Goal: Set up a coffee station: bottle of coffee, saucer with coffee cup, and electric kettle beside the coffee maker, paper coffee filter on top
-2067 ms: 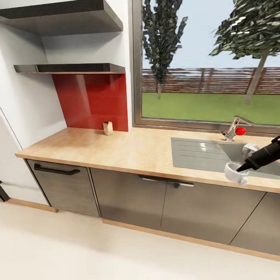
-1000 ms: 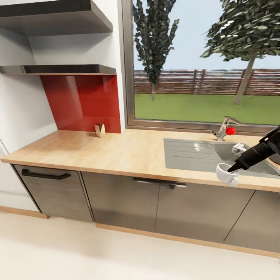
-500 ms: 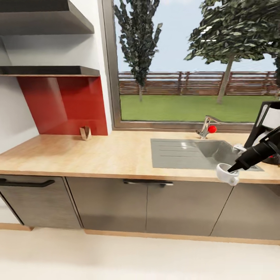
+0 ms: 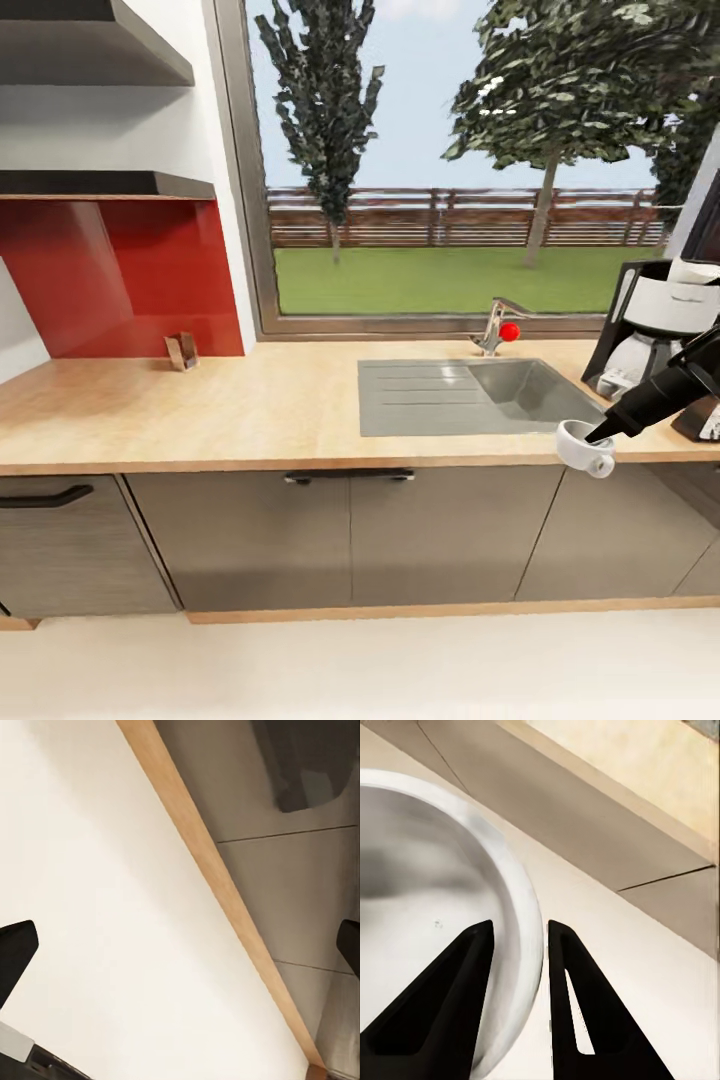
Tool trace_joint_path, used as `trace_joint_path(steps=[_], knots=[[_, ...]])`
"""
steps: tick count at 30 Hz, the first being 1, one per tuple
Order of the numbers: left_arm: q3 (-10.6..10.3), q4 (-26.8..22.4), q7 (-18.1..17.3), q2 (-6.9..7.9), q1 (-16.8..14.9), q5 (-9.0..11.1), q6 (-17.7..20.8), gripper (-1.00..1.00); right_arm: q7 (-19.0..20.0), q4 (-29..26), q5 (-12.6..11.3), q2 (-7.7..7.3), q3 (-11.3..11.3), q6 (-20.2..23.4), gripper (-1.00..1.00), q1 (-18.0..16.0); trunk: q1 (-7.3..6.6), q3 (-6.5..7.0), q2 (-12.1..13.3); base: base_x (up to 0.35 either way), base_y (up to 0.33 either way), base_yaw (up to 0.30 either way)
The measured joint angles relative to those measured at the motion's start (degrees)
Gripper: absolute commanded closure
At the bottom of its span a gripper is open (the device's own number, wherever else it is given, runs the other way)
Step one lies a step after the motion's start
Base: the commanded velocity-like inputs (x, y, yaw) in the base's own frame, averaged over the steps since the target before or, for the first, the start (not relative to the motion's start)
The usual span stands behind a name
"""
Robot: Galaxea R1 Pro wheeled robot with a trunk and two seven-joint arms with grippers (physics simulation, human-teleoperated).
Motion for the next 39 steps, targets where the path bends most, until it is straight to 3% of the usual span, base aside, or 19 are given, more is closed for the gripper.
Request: trace_joint_path(steps=[8,39], knots=[[0.07,0.0,-0.01,0.0,-0.01,-0.01,0.06,-1.0,0.0,-0.02,-0.03,-0.11,-0.01,0.0,1.0,0.02,0.02,0.12,0.01,0.031,-0.022,-0.123],[0.08,0.01,-0.01,0.0,-0.01,-0.01,0.06,-1.0,-0.07,0.06,0.06,-0.23,-0.01,0.0,1.0,0.02,0.02,1.28,0.01,0.001,0.0,-0.235]])
